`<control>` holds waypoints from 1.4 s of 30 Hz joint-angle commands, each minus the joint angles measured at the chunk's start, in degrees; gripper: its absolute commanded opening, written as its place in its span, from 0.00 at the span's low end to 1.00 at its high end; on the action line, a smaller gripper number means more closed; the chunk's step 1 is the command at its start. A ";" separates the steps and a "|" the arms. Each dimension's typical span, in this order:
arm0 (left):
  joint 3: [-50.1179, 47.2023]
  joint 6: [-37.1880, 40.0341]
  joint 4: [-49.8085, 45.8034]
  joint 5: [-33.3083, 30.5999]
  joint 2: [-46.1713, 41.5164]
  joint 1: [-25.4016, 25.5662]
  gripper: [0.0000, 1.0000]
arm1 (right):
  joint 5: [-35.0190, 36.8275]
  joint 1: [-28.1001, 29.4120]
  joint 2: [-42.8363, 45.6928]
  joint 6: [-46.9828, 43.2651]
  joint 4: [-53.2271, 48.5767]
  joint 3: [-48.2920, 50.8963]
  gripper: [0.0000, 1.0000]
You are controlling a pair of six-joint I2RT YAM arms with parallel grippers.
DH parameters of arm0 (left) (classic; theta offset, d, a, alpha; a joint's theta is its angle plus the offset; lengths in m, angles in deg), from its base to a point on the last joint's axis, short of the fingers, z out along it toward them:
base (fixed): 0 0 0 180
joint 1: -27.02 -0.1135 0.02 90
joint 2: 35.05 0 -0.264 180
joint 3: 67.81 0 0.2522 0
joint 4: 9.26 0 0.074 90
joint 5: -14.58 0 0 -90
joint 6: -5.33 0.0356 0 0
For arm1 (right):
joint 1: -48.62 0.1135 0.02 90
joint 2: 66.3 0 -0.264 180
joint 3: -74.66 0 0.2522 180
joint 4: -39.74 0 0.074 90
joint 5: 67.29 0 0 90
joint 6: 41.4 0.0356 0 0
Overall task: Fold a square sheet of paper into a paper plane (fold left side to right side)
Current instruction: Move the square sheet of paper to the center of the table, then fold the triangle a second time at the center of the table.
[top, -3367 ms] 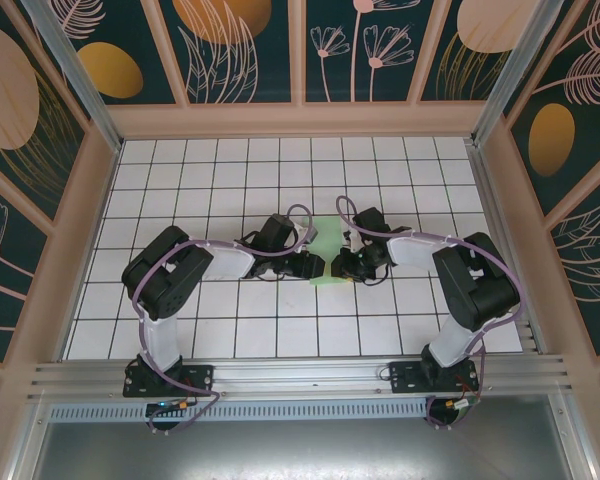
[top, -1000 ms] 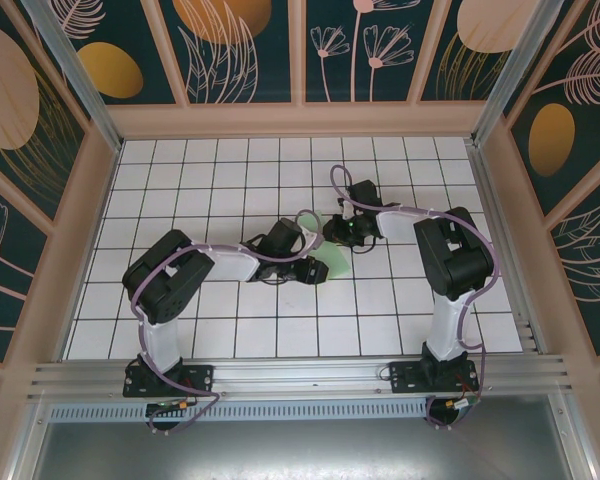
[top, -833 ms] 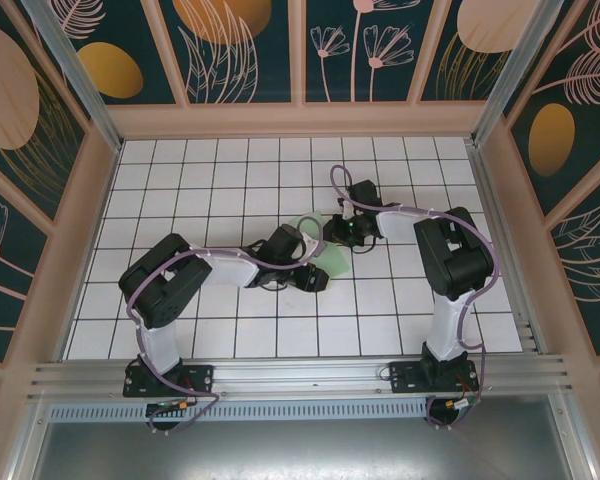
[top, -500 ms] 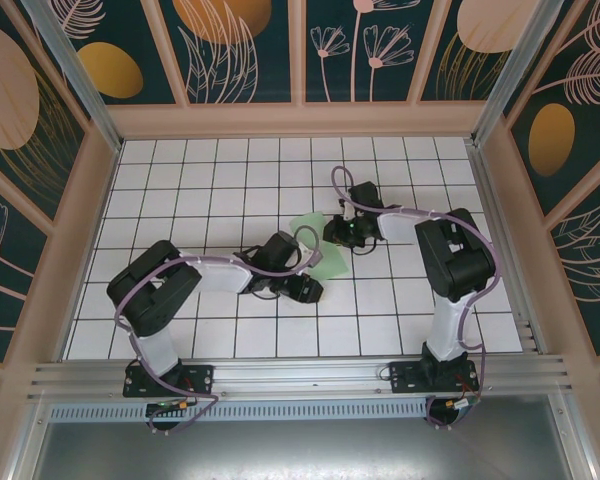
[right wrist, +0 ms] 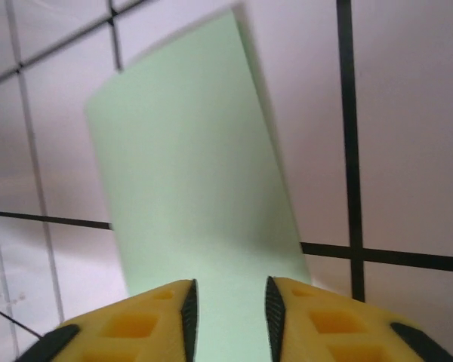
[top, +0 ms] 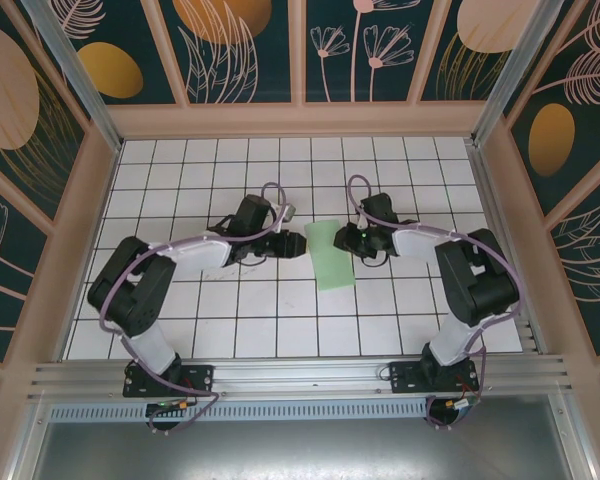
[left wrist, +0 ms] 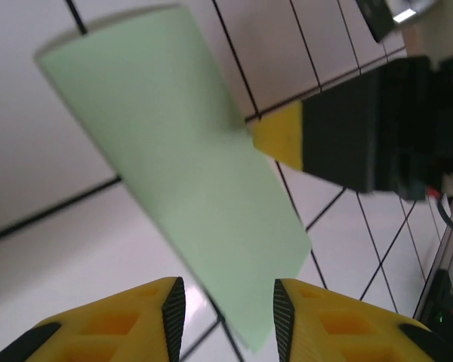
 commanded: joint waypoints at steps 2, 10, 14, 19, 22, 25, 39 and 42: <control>7.90 -1.76 1.60 -0.19 6.76 -0.13 0.39 | 4.98 -0.64 6.97 -2.12 -1.38 -0.64 0.43; 17.69 -0.43 -3.19 -4.99 17.19 -0.06 0.39 | 4.76 -4.05 15.99 -4.39 -3.66 7.08 0.60; 20.08 -0.09 -4.15 -6.03 20.70 -0.05 0.39 | 1.73 -4.65 18.86 -4.48 -4.46 10.19 0.65; 22.23 0.64 -4.57 -6.07 23.83 -0.10 0.38 | -2.51 -4.77 21.13 -3.66 -6.31 12.32 0.67; 23.39 1.22 -4.58 -5.01 25.02 -0.06 0.38 | -6.04 -4.80 21.10 -2.68 -6.91 13.29 0.68; 24.13 1.89 -4.37 -3.98 25.67 0.00 0.37 | -7.88 -4.81 20.73 -0.01 -7.06 14.29 0.69; 23.61 2.20 -4.04 -2.90 25.65 0.03 0.37 | -11.42 -4.06 11.67 4.39 -3.54 13.34 0.58; 23.68 2.20 -4.04 -2.89 25.67 0.03 0.37 | -8.30 -4.08 10.29 3.07 -4.25 10.46 0.58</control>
